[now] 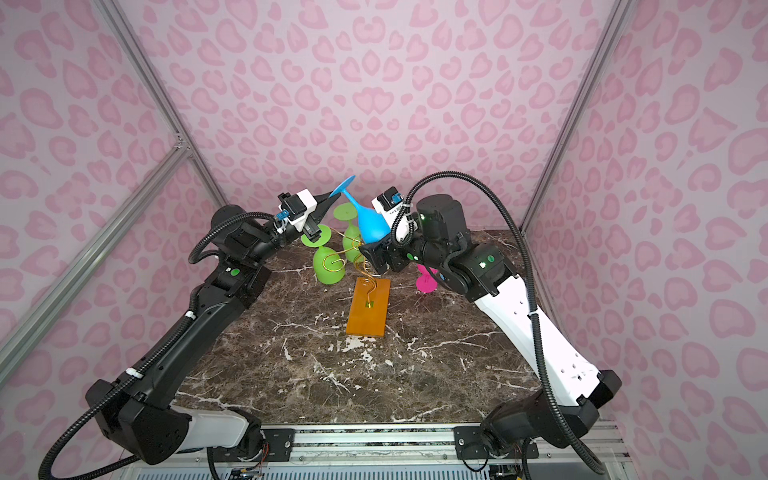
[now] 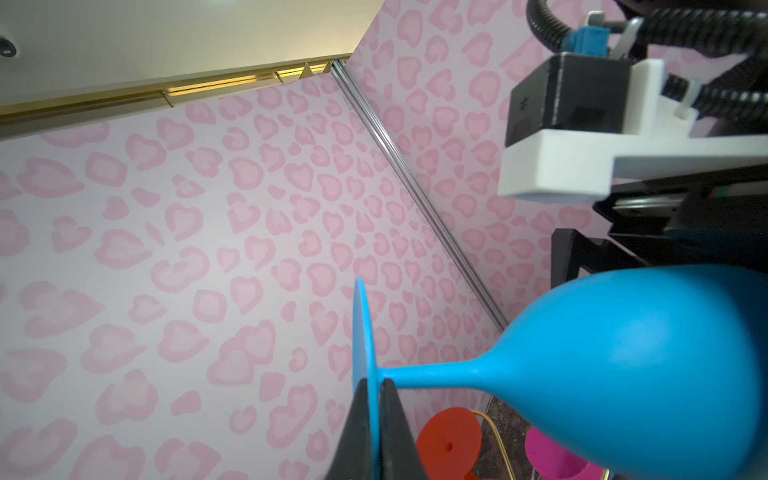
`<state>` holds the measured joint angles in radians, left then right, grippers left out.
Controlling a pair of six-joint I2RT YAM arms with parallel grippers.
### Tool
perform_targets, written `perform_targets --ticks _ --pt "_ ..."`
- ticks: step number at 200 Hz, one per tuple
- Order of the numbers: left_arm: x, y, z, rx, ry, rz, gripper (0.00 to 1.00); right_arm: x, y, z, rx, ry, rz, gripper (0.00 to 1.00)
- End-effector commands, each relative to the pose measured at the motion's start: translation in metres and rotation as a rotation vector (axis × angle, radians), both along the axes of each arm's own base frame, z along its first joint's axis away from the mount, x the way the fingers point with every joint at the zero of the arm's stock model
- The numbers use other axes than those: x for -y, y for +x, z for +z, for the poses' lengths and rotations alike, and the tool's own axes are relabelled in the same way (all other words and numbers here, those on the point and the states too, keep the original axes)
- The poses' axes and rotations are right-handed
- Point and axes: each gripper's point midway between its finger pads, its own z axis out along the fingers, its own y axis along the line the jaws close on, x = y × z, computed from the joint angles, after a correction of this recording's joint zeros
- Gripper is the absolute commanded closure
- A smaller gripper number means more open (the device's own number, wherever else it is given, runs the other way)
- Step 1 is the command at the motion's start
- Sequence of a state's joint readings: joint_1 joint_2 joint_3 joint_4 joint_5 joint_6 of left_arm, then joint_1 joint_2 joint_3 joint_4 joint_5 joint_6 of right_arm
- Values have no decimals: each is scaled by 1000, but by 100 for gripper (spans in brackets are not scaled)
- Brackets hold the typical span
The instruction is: Take the wine glass off the wine glass rack
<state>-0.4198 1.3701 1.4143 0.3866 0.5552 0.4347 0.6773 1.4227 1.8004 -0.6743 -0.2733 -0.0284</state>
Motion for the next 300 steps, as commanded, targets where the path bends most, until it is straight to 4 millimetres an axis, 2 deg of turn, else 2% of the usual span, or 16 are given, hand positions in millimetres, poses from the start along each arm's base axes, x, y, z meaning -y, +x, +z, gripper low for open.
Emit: perform_targets --ticks 1,33,63,68,70,76,94,99,115,158,225,276,300 --pt "-12 4 18 -45 -100 37 97 -2 -10 18 29 98 47 3" --pt "-28 15 16 -163 -200 50 97 23 -26 34 48 199 59 3" --pt "-39 14 12 -230 -265 38 97 51 -41 38 73 273 47 4" --pt "-40 14 11 -238 -271 35 97 56 -45 45 92 289 43 4" --pt "-41 13 11 -239 -274 35 97 57 -44 36 77 284 38 4" --pt "-41 12 10 -248 -280 31 97 61 -44 33 74 292 28 4" --pt "-43 10 14 -260 -297 20 97 71 -47 36 92 335 7 6" --pt "-42 13 1 -291 -293 22 97 73 -46 37 94 346 -1 6" --pt "-42 12 -1 -313 -303 7 97 77 -41 39 101 378 -15 9" --pt "-42 9 -5 -337 -316 -11 97 69 -26 48 95 435 0 17" --pt "-39 7 -5 -369 -328 -41 97 49 12 44 40 489 -1 26" --pt "-40 8 -7 -389 -339 -42 97 32 23 44 35 486 2 46" --pt "-39 9 -9 -402 -342 -45 97 25 23 44 35 483 8 59"
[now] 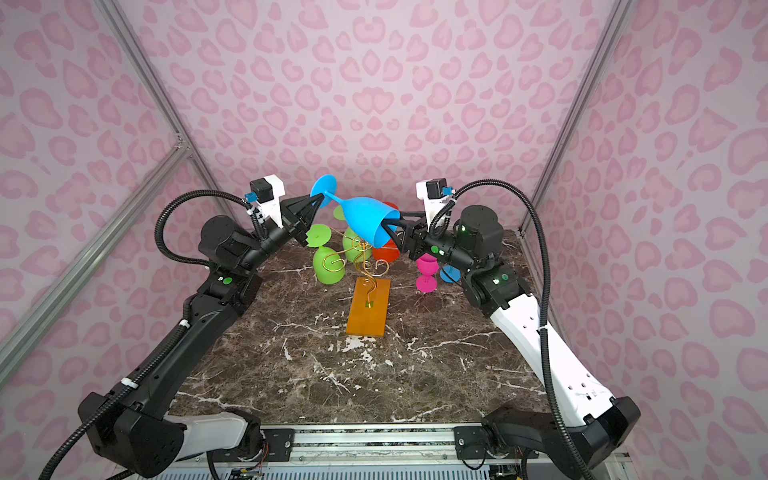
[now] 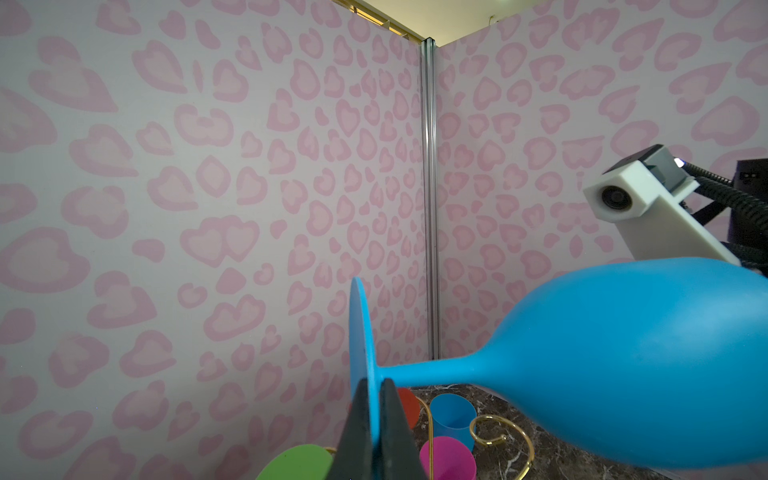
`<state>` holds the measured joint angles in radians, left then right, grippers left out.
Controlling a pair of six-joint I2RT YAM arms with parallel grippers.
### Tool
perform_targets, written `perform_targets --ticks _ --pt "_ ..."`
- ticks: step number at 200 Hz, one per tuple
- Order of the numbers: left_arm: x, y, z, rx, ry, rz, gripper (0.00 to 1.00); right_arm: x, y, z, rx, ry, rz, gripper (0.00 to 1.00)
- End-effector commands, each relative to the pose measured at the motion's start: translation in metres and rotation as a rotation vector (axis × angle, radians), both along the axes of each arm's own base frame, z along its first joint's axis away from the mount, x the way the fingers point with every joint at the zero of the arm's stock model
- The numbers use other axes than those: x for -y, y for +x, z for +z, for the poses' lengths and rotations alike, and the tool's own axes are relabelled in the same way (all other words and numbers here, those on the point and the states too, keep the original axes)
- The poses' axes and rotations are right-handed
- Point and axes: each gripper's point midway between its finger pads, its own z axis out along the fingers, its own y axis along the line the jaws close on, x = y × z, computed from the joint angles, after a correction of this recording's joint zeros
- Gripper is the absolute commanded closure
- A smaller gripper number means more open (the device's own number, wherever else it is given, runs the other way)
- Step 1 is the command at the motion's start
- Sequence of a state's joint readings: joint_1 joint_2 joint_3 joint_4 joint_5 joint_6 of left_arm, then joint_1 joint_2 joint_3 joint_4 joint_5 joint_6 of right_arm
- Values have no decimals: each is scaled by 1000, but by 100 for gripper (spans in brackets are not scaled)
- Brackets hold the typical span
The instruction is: Take the wine glass off the wine glass rack
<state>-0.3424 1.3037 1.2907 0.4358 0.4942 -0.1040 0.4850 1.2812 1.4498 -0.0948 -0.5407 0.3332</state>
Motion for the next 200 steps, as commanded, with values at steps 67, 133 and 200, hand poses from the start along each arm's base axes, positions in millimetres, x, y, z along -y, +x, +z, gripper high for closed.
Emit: perform_targets --ticks 67,133,200 --pt "-2 -6 4 4 -29 -13 90 -12 -4 13 43 20 11 100" --pt "-14 -6 4 -1 -37 64 51 -1 -7 24 53 40 -77 100" --pt "-73 -7 5 -93 -126 357 23 86 -25 36 94 -7 -356 100"
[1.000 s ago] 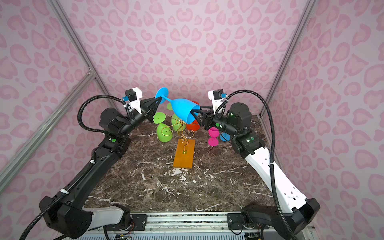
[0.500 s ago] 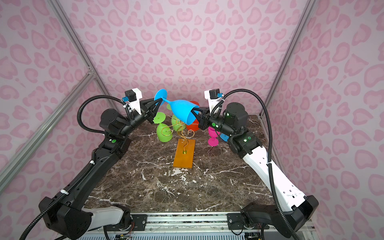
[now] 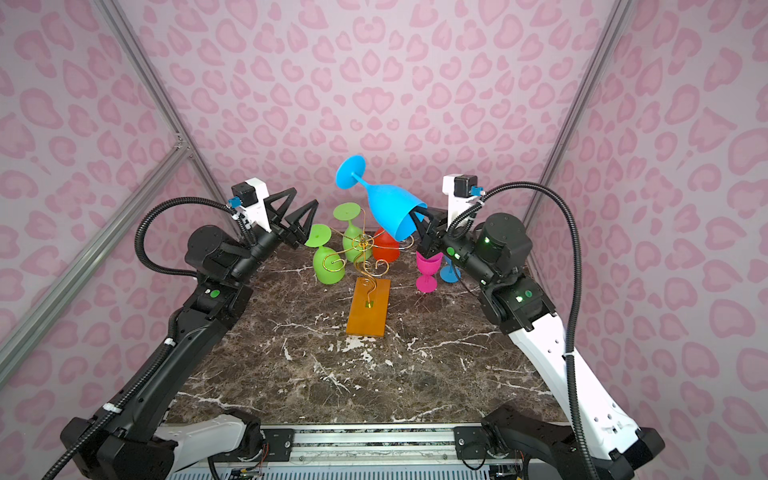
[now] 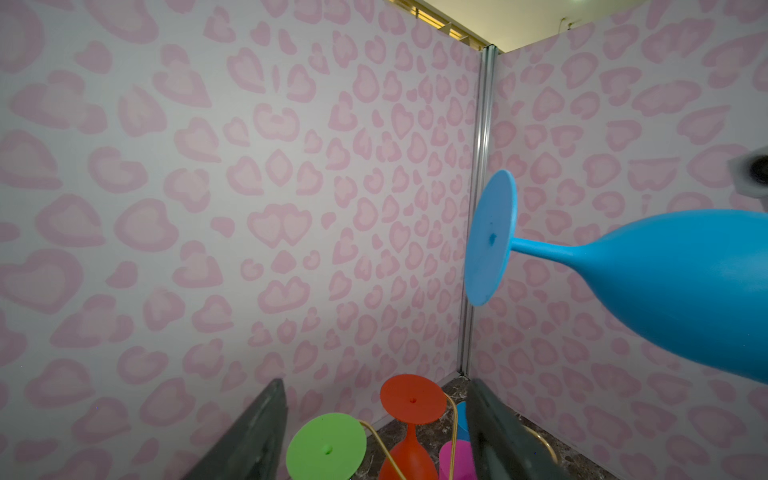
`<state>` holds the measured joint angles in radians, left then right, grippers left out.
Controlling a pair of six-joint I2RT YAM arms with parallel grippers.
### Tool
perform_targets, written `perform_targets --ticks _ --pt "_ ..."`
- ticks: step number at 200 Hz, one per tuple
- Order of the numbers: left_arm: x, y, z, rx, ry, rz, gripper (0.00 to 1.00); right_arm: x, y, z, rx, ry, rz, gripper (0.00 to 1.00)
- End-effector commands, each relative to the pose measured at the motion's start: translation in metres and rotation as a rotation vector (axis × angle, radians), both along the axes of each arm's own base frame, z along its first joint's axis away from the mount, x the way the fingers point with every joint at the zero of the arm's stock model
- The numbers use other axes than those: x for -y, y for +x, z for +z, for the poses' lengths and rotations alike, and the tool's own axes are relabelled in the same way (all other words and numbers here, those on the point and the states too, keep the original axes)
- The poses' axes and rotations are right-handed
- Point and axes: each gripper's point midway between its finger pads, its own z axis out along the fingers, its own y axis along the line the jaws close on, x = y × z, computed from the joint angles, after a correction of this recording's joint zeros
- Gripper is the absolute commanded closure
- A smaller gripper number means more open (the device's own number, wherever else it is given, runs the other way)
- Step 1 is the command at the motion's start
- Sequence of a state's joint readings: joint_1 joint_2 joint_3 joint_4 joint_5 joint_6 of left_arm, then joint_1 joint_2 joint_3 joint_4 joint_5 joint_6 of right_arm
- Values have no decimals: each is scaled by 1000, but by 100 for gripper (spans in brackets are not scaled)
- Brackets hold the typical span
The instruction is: Take the wine glass off the wine glass rack
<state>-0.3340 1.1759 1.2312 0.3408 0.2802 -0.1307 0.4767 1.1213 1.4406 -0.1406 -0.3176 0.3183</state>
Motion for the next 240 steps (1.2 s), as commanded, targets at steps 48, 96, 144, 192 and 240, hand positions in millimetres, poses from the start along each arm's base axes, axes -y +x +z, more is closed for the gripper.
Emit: perform_targets --ticks 48,96,144,192,240 --pt "-93 -11 -24 -93 -120 404 10 109 -37 -34 -132 -146 -373 100" --pt "-134 -11 -69 -204 -192 494 3 167 -59 -67 -302 -296 -589 100" --pt "-152 -16 -90 -236 -191 537 3 165 -50 -128 -535 -440 -530 100" --pt "-153 -14 -110 -248 -114 552 3 164 -39 -209 -806 -611 -473 100" --pt "-150 -10 -127 -260 -55 543 3 173 -26 -264 -974 -744 -479 100"
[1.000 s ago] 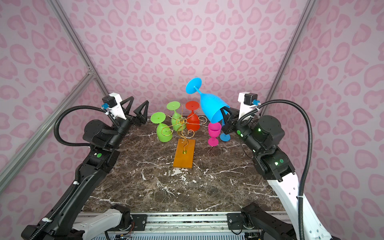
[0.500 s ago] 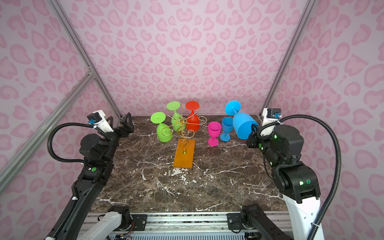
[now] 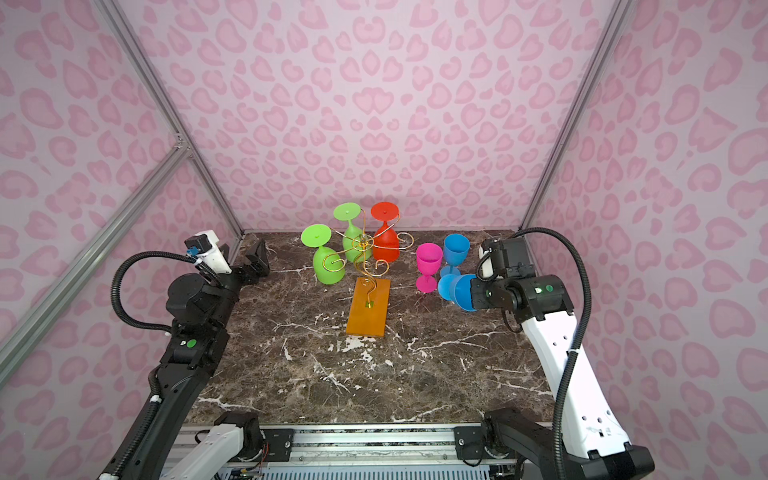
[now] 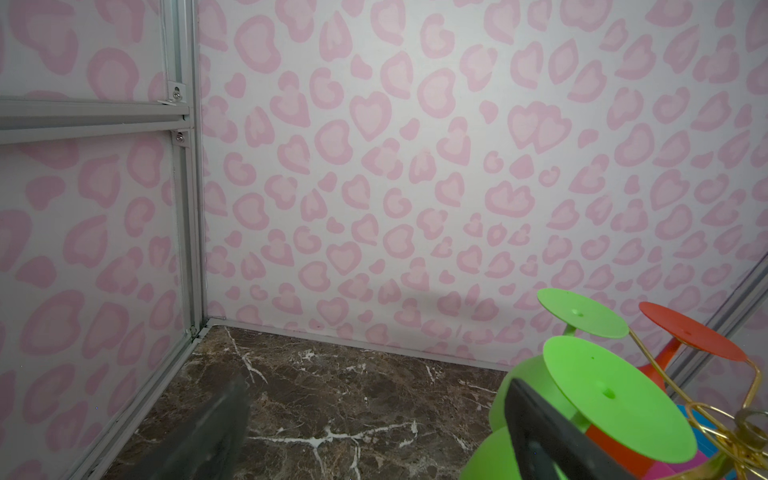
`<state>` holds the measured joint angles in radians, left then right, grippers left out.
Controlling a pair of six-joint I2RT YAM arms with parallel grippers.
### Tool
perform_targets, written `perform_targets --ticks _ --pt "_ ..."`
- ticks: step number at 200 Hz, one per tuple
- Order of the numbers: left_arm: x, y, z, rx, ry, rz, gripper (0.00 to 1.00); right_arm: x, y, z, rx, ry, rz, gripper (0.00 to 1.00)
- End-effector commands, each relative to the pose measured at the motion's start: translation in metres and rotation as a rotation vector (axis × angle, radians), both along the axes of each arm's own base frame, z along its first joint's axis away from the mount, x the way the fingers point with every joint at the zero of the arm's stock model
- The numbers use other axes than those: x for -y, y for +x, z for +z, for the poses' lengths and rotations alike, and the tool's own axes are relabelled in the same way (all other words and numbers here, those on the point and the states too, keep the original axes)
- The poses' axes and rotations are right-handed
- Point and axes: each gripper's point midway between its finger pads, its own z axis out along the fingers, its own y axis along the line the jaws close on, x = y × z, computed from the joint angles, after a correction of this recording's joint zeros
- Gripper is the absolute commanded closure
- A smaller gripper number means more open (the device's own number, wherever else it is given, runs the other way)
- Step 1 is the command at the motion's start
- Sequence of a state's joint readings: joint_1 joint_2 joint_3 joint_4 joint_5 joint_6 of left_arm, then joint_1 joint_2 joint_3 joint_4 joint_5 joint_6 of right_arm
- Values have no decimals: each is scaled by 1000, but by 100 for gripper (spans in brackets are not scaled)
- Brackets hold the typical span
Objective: Take the wine glass off the wine glass rack
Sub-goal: 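Carry the cyan glass down beside the other cyan glass while the left withdraws, then set the cyan glass upright on the table and open the right gripper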
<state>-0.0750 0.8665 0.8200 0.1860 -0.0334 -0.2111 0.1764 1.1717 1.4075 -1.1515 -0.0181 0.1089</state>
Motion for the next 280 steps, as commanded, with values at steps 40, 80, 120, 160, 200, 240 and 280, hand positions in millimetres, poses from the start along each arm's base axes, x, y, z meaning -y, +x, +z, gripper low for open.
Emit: perform_targets --ticks 40,80,120,160,200,240,280 --pt "8 -9 -3 35 45 -58 3 24 19 -47 -182 -108 -60 100" --pt "1 -12 -8 31 52 -27 3 44 47 -53 -274 -199 -124 100" --pt "0 -13 -11 19 61 -25 3 60 77 -78 -356 -183 -164 100" --pt "-1 -15 -10 20 69 -18 3 78 95 -89 -369 -133 -206 100" --pt "2 -14 -12 13 58 -34 3 92 117 -94 -387 -133 -228 100" --pt "3 -13 -12 7 52 -42 3 98 143 -97 -388 -137 -234 100" --pt "3 -11 -13 2 50 -42 3 104 159 -106 -401 -134 -244 100"
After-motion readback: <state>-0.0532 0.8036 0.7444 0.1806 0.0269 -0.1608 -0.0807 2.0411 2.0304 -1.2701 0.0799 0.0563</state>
